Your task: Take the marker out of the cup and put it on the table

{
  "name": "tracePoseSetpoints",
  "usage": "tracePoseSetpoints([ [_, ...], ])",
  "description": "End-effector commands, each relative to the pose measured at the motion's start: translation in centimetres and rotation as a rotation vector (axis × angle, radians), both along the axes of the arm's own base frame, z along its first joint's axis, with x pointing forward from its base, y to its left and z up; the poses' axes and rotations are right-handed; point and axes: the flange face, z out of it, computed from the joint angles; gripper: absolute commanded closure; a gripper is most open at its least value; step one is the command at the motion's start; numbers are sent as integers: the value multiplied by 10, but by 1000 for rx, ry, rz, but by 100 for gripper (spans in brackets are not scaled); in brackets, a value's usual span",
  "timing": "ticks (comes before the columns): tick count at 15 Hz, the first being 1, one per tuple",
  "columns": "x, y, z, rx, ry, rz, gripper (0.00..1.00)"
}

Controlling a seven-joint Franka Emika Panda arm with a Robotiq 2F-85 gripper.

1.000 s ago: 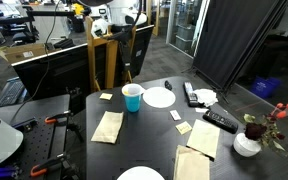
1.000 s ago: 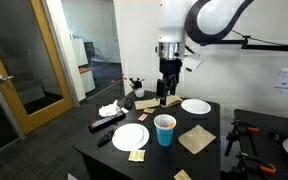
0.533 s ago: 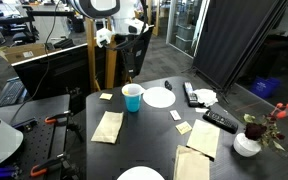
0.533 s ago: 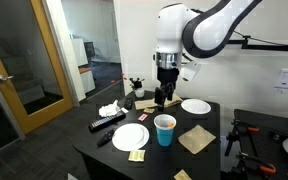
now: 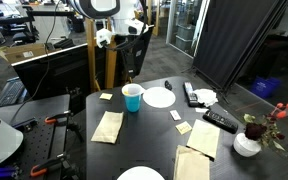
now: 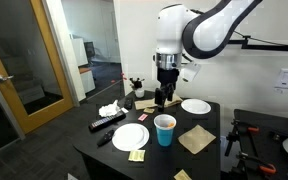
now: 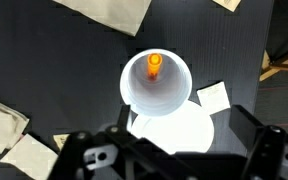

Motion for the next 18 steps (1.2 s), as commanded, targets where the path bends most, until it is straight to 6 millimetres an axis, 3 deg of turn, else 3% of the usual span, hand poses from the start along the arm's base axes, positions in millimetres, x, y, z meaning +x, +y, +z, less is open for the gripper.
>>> tracePoseSetpoints([
  [1, 3, -1, -9, -12, 4, -3, 0],
  [6, 1, -3, -24, -14, 15, 1, 0],
  [7, 2, -5, -26, -12, 6, 1, 17],
  [9, 4, -8, -28, -6, -16, -2, 34],
  [12, 9, -13, -33, 0, -37, -14, 39],
  [14, 12, -17, -37, -1, -45, -20, 35],
  [18, 14, -21, -46, -4, -31, -27, 49],
])
